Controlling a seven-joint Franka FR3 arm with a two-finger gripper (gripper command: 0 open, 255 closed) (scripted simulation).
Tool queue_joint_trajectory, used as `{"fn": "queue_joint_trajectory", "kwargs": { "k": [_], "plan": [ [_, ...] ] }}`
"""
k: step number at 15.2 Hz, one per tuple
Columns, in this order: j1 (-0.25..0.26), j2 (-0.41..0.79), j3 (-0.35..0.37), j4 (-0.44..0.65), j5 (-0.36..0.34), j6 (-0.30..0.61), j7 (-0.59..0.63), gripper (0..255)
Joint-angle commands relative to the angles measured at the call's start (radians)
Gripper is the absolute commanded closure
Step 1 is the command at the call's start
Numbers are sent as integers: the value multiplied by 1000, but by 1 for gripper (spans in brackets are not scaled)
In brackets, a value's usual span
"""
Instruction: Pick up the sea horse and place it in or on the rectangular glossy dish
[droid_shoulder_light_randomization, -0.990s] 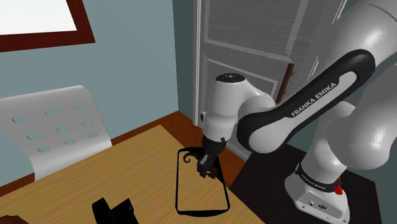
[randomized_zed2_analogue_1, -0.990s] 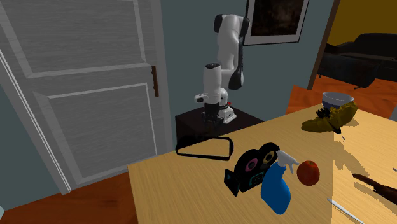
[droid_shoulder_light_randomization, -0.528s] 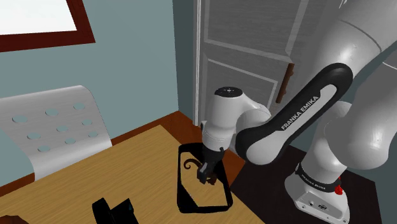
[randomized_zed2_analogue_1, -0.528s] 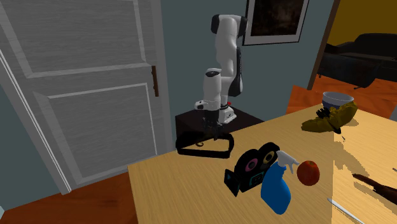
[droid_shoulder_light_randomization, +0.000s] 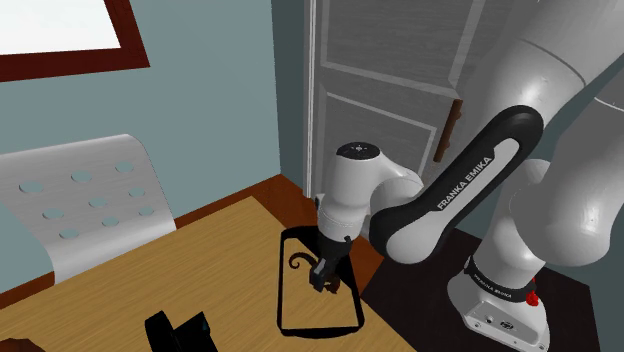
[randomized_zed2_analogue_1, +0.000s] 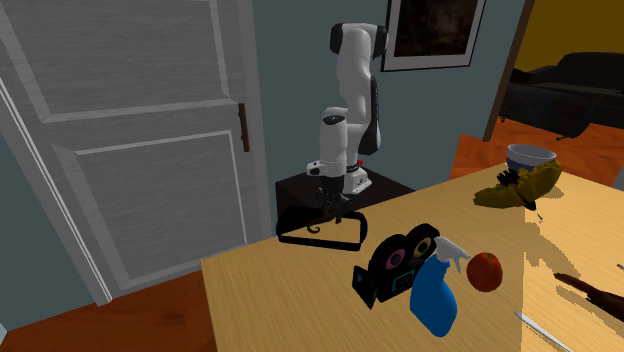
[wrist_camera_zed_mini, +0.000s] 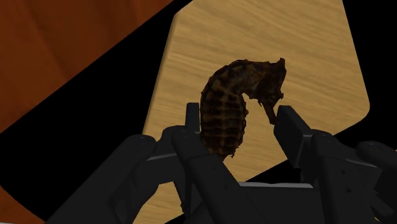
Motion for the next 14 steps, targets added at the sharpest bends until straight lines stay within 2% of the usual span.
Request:
{"fn": "queue_joint_trajectory", "kwargs": {
  "k": [1,2,7,11,14],
  "plan": [
    [0,0,0,0,0,0,0,255],
    [0,0,0,0,0,0,0,0],
    [0,0,0,0,0,0,0,0],
    [26,-171,-35,12,51,-181,-38,0],
    [27,-171,-36,12,50,-180,-38,0]
  ]
}}
